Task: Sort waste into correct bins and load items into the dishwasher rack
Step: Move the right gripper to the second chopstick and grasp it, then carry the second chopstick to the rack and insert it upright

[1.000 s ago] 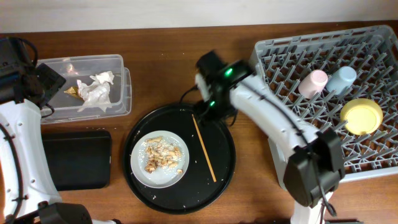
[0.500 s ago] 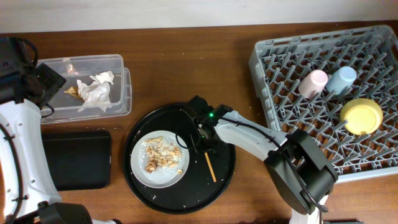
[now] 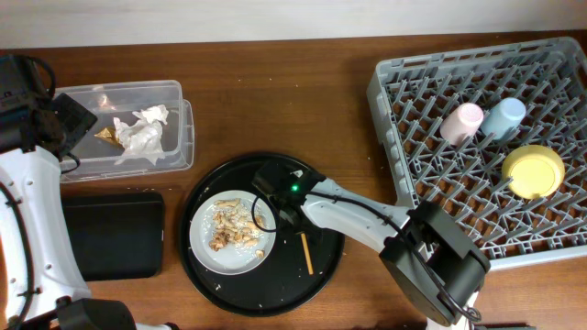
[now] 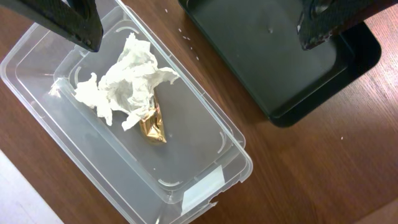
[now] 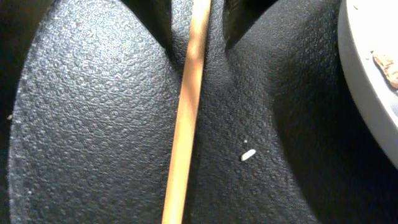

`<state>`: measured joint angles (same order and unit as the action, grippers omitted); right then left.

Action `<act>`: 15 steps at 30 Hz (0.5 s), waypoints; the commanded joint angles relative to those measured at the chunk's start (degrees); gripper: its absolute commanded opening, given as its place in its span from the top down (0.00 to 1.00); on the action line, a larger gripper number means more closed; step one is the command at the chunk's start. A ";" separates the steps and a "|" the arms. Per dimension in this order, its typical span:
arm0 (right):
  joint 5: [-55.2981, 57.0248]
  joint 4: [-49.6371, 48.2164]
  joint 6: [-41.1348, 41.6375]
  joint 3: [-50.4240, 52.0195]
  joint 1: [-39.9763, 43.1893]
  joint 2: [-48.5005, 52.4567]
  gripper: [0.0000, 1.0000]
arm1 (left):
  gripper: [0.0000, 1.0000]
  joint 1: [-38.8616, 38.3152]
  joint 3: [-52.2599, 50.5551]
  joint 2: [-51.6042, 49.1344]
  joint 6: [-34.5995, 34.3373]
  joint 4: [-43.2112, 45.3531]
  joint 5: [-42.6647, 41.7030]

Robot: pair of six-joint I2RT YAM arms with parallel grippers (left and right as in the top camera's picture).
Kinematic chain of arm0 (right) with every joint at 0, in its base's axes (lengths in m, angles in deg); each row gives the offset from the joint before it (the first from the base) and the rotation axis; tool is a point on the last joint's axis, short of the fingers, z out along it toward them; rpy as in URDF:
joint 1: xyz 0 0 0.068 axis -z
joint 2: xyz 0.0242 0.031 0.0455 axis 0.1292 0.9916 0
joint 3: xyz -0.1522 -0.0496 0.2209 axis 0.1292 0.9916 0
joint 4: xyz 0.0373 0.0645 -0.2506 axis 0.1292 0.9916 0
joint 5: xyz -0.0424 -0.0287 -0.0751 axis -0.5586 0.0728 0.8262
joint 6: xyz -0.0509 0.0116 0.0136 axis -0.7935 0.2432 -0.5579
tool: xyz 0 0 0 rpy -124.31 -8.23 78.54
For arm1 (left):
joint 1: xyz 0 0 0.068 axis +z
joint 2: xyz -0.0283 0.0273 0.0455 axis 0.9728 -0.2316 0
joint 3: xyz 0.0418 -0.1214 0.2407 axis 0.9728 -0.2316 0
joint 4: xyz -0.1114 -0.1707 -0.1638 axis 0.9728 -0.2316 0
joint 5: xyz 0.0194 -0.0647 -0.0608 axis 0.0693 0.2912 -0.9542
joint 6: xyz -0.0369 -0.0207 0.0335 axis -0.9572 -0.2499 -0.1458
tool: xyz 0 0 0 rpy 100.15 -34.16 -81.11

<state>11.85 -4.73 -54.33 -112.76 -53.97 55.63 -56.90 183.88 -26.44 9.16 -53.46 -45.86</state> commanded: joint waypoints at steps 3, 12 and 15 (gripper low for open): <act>0.26 0.42 1.36 0.87 -0.59 -0.44 0.95 | 0.01 0.33 0.61 0.61 -0.31 0.13 0.39; 2.60 13.18 0.59 -10.38 3.15 -2.80 0.96 | 0.01 0.33 0.61 0.61 -0.31 0.13 0.42; 3.39 19.34 -6.99 -19.06 8.74 -5.46 0.96 | 0.01 0.33 0.61 0.61 -0.31 0.13 0.39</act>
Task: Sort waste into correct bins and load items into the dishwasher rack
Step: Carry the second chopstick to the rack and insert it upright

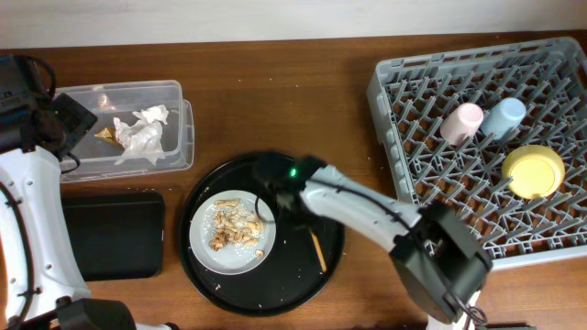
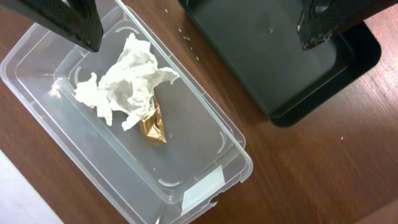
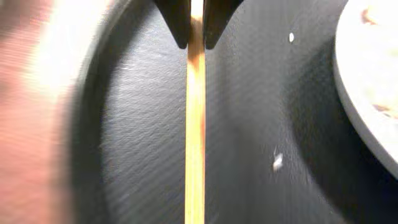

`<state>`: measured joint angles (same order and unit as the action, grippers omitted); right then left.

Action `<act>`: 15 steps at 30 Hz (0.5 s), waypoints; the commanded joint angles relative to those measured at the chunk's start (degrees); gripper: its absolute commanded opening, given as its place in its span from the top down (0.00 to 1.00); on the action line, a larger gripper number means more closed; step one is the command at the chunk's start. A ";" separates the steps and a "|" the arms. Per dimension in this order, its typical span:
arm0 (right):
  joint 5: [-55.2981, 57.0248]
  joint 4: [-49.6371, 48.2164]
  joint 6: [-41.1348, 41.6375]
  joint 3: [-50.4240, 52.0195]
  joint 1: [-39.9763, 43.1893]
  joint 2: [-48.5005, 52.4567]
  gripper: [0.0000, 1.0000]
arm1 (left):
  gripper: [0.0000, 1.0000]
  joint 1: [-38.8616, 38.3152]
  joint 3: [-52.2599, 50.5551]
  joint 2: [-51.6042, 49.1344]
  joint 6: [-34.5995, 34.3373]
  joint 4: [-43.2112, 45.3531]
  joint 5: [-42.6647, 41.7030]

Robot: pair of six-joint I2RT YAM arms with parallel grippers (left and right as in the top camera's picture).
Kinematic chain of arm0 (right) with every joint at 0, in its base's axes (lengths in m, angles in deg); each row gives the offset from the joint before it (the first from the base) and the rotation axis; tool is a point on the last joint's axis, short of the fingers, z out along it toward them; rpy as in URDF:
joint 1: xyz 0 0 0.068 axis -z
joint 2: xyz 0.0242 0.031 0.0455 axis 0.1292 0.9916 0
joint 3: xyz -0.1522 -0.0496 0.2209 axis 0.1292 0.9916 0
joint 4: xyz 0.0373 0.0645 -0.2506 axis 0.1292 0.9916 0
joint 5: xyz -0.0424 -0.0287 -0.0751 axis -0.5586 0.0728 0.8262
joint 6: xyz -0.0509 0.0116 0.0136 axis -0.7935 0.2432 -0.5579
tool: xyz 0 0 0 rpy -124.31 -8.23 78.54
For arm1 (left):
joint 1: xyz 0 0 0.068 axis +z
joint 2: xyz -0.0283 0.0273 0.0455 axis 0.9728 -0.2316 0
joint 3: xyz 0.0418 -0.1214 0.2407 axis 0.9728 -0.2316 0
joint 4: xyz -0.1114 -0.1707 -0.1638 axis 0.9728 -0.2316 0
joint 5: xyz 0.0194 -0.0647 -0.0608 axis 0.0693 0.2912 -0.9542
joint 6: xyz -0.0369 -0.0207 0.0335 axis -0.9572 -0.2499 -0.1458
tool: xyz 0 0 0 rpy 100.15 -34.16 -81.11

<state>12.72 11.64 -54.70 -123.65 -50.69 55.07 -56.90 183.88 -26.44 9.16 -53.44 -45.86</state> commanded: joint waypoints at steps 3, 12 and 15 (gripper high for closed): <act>2.38 8.15 -16.85 -18.47 12.74 -6.75 0.96 | 0.01 0.33 0.61 0.61 -0.31 0.11 0.39; -1.62 8.90 -32.28 -28.98 34.95 -6.25 0.96 | 0.01 0.33 0.61 0.61 -0.31 0.11 0.39; -4.39 7.02 -33.94 -26.67 40.26 -4.63 0.96 | 0.01 0.33 0.61 0.61 -0.31 0.11 0.42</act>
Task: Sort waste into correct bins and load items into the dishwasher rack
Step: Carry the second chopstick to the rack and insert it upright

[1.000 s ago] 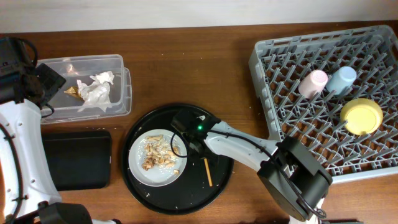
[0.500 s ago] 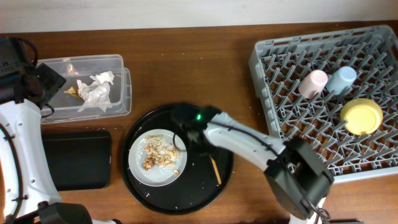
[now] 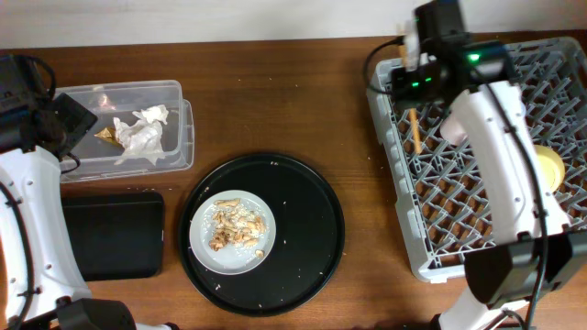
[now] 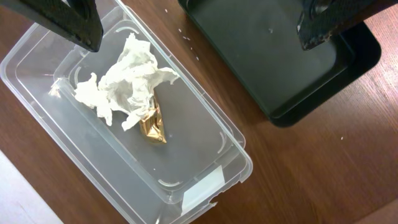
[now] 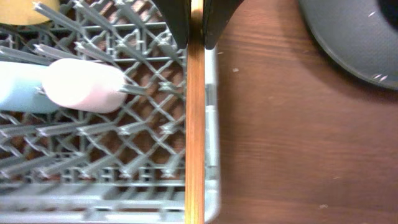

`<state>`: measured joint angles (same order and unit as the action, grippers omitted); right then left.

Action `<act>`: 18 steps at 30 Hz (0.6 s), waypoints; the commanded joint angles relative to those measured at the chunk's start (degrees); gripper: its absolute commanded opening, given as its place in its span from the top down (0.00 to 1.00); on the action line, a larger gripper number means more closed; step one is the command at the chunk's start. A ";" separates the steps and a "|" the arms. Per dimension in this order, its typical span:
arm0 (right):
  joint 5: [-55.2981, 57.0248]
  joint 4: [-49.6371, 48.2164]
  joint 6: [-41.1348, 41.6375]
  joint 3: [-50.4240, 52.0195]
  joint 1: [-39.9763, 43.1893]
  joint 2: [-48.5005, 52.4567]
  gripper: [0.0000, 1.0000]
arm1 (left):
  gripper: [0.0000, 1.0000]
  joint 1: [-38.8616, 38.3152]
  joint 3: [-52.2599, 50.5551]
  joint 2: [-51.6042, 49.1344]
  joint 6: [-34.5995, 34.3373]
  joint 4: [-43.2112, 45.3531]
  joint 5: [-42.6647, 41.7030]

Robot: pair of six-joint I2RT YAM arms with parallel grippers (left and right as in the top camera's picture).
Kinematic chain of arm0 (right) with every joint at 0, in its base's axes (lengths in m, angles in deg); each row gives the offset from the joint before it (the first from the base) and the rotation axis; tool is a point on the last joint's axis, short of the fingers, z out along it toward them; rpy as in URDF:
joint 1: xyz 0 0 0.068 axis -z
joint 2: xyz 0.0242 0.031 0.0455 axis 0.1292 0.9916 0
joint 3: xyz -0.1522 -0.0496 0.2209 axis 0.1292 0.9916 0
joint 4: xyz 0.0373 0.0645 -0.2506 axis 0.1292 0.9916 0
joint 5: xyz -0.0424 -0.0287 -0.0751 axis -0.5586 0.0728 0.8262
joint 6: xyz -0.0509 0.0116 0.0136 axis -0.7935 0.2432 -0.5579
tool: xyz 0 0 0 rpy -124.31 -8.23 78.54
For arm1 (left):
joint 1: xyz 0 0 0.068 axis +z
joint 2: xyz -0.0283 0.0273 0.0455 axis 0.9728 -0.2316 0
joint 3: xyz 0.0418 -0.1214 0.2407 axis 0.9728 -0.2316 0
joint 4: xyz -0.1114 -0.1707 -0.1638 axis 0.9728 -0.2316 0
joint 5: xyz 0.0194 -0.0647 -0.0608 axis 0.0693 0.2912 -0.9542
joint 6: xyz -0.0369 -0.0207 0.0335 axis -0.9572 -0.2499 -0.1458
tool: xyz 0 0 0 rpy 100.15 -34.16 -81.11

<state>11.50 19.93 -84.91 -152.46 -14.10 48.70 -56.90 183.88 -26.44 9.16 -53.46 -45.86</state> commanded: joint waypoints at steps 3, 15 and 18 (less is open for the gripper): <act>-7.28 -3.65 -4.87 5.01 6.47 3.78 0.96 | 0.01 0.33 0.61 0.61 -0.31 0.11 0.39; -10.91 -6.03 -4.81 7.26 7.39 8.46 0.55 | 0.01 0.33 0.61 0.61 -0.31 0.13 0.39; -11.82 -5.05 -4.83 7.26 7.39 8.46 0.39 | 0.01 0.33 0.61 0.61 -0.31 0.11 0.42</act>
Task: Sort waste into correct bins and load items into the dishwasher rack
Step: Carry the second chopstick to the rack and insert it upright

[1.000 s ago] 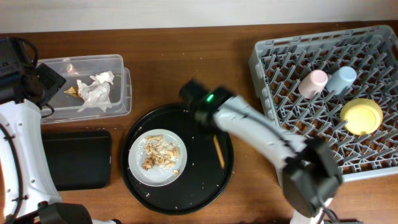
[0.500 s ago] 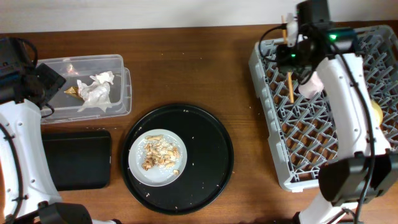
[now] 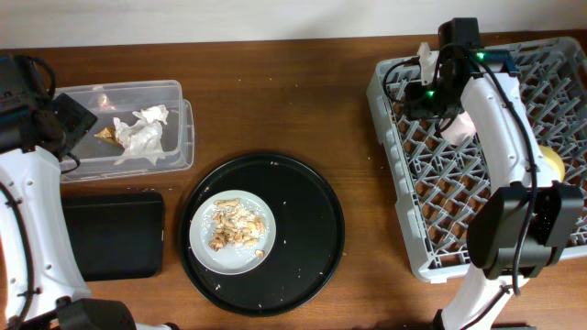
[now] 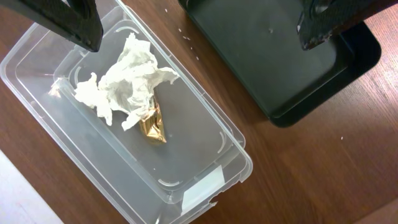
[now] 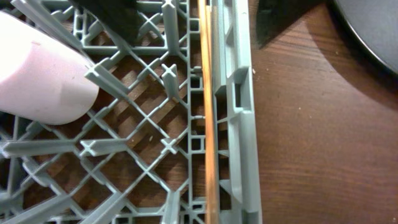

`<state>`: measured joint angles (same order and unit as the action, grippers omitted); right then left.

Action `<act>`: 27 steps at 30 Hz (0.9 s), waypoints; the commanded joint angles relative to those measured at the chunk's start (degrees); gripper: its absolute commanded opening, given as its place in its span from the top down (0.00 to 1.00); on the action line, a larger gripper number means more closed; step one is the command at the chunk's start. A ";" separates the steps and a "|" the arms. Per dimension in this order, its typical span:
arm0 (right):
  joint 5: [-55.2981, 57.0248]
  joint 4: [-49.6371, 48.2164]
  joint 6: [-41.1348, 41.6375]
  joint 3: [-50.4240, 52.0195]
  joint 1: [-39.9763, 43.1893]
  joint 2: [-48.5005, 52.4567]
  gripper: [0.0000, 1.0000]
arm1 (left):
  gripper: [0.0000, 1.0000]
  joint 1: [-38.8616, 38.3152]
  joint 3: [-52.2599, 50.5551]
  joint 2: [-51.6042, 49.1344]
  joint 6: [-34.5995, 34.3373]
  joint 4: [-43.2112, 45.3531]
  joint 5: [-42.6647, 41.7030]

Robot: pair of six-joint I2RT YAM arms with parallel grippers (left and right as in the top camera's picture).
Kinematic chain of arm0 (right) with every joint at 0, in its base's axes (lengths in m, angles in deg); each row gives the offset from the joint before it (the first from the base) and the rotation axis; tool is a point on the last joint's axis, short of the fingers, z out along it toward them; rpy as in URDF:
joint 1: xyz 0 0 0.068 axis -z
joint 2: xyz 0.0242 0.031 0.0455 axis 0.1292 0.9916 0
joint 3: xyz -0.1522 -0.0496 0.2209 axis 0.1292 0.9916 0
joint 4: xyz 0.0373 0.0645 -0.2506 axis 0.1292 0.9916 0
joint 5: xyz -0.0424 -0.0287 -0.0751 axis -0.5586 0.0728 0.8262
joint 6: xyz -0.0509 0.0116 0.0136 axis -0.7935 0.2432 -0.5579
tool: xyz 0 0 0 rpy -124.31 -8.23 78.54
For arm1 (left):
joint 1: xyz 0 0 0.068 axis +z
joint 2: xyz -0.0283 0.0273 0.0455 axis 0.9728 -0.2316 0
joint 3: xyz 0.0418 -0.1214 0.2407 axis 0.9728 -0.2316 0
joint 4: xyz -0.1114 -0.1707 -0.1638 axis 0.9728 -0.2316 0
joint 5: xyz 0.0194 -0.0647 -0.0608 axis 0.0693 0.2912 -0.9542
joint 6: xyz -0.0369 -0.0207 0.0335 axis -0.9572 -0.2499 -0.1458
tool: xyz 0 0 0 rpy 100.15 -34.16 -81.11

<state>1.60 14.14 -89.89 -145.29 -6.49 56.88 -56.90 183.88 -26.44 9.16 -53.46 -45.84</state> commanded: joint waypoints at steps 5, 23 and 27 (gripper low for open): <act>-7.58 2.84 0.15 0.92 -0.55 0.28 0.45 | 0.01 0.33 0.61 0.61 -0.31 0.13 0.39; -6.69 -4.37 0.55 18.58 -2.84 0.28 0.67 | 0.01 0.33 0.61 0.61 -0.31 0.13 0.37; -6.49 -5.73 3.63 18.71 -2.84 0.28 0.78 | 0.01 0.33 0.61 0.61 -0.31 0.13 0.39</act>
<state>-3.54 9.26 -89.30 -126.91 -8.75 56.94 -56.90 183.88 -26.44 9.16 -53.46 -45.86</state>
